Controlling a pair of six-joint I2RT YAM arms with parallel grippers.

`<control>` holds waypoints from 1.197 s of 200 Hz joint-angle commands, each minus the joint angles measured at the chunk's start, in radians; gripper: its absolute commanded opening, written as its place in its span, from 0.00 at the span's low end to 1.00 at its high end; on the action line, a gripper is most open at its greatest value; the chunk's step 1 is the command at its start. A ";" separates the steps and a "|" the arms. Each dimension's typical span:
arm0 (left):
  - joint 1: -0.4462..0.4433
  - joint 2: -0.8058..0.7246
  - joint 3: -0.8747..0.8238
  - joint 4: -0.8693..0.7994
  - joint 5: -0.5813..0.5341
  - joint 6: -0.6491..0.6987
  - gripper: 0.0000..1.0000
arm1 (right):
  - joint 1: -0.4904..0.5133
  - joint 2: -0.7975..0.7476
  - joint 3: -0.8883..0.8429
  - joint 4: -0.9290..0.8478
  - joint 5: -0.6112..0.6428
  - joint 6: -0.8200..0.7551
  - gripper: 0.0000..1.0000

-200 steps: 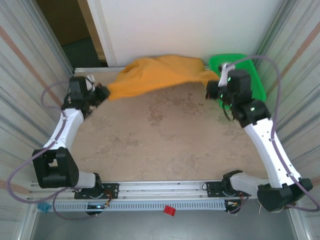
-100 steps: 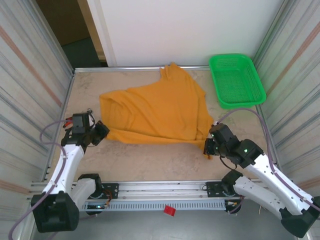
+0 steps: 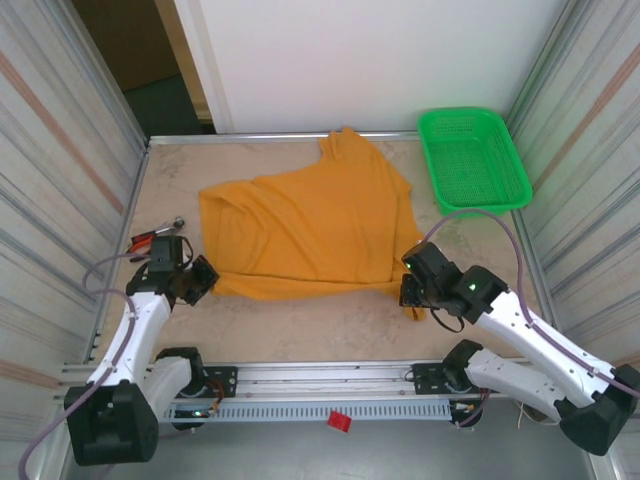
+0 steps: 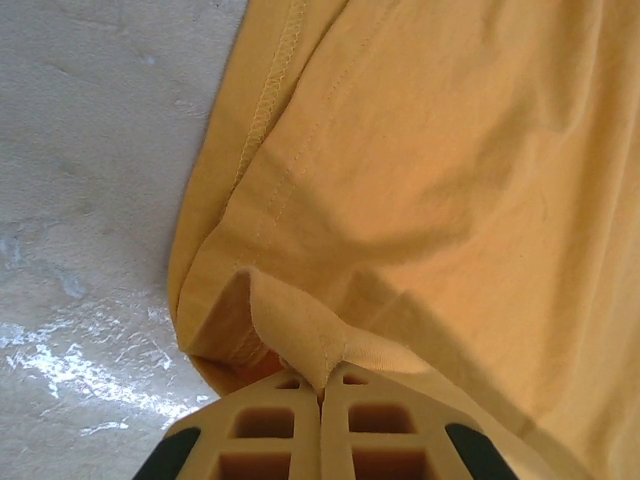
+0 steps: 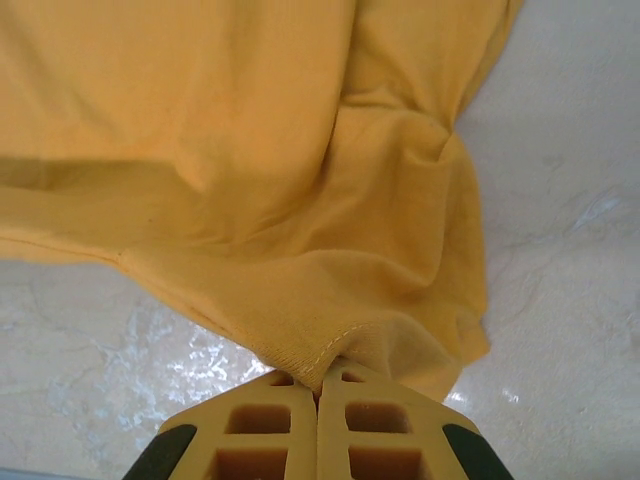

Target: Fold the inside-out t-shirt

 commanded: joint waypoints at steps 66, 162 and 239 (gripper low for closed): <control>0.016 0.780 1.214 0.083 0.161 0.086 0.00 | -0.617 0.689 1.106 0.242 -0.230 -0.395 0.00; 0.037 0.776 1.428 0.132 0.264 0.012 0.00 | -0.647 0.494 1.108 0.293 -0.364 -0.391 0.00; 0.036 0.349 0.402 0.233 0.183 0.049 0.00 | -0.454 0.017 0.208 0.219 -0.273 -0.285 0.00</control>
